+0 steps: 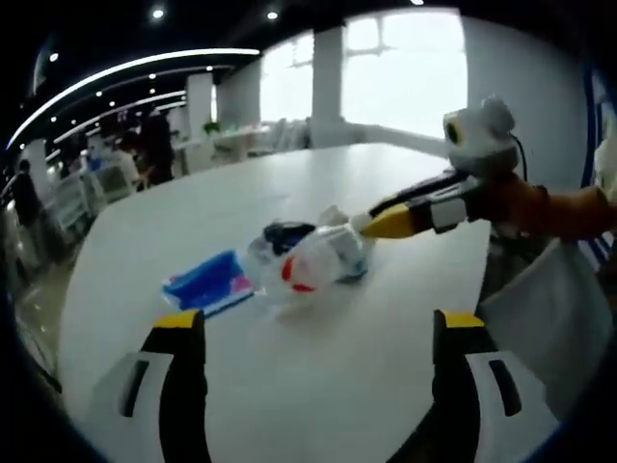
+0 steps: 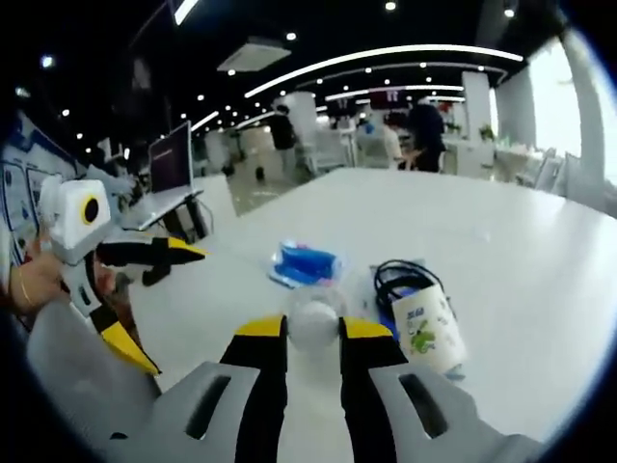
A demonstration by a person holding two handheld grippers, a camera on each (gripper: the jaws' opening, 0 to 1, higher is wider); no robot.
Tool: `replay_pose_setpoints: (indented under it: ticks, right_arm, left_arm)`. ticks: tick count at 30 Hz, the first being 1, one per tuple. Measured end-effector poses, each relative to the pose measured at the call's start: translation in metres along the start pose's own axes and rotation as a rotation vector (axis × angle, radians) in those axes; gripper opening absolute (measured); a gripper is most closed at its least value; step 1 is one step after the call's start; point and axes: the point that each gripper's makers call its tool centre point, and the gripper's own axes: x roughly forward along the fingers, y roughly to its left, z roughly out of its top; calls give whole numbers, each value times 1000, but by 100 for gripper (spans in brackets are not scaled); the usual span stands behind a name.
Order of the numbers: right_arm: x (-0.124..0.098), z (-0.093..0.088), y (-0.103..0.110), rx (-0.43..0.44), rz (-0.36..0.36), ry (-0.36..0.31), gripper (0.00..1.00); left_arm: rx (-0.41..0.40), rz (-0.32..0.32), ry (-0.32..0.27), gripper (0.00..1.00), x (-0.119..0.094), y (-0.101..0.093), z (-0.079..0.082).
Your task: Arrange the tabletop items into an orderly group along one side of the table until the central work area is clear of visible clutter.
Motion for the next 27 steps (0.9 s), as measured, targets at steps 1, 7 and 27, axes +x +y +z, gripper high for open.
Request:
replay_pose_setpoints:
  ticks: [1,7,27]
  right_arm:
    - [-1,2,1,-5,1,-5,19]
    - [-4,11,5,-31,7,-34,19]
    - [1,29,16,-86,-10,-75,19]
  left_arm:
    - [0,-2,1,94,3,-1,1]
    - [11,-31,-3,91,22,-9,9]
    - [114,18,-18,64,80,1,10]
